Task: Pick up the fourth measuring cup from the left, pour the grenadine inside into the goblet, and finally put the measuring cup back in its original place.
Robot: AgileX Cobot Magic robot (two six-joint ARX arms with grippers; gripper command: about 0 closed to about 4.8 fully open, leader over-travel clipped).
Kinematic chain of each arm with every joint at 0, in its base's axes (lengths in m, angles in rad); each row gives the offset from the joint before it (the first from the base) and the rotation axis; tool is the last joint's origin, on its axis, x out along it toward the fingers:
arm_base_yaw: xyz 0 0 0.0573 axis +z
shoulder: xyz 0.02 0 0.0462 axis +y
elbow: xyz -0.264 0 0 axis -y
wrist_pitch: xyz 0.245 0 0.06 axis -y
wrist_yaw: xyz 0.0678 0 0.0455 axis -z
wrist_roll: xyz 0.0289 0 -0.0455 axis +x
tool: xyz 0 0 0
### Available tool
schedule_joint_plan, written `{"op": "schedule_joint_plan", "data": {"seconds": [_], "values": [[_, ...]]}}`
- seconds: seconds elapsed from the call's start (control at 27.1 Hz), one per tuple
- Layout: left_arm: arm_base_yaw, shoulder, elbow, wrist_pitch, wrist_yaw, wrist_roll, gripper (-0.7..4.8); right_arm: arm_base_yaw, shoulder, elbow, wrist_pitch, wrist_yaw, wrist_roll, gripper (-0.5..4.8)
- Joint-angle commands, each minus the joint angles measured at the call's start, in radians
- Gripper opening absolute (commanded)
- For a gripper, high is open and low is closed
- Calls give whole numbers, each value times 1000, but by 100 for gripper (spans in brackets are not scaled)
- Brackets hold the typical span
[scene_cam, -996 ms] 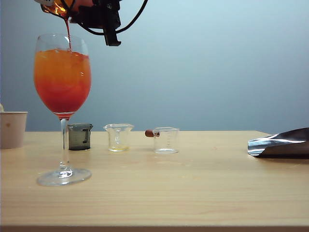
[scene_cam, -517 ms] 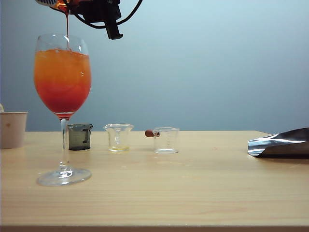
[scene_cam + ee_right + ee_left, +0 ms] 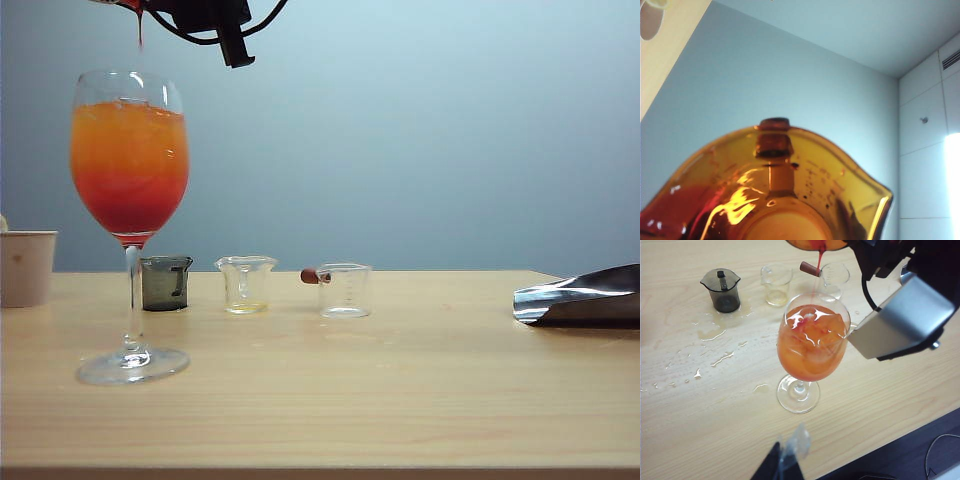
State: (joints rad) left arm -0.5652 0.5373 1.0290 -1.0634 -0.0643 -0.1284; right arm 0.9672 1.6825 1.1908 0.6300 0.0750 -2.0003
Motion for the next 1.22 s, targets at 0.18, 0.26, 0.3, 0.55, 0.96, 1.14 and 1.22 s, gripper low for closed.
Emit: {"op": "schedule_joint_plan", "data": {"seconds": [0.18, 0.26, 0.3, 0.55, 0.96, 1.14, 1.22], "values": [[1, -1, 3, 5, -3, -3, -5, 0, -7, 9, 34, -29, -69, 156], [1, -1, 3, 5, -3, -3, -4, 1, -7, 9, 34, -29, -69, 156], [1, -1, 3, 5, -3, -3, -5, 1, -7, 9, 34, -30, -69, 156], [1, -1, 3, 5, -3, -3, -5, 0, -7, 8, 33, -29, -69, 156], [1, -1, 3, 5, -3, -3, -5, 0, -7, 8, 33, -29, -69, 156], [1, -1, 3, 5, -3, -3, -4, 1, -7, 8, 33, -29, -68, 156], [1, -1, 3, 5, -3, -3, -5, 1, -7, 8, 33, -29, -67, 156]]}}
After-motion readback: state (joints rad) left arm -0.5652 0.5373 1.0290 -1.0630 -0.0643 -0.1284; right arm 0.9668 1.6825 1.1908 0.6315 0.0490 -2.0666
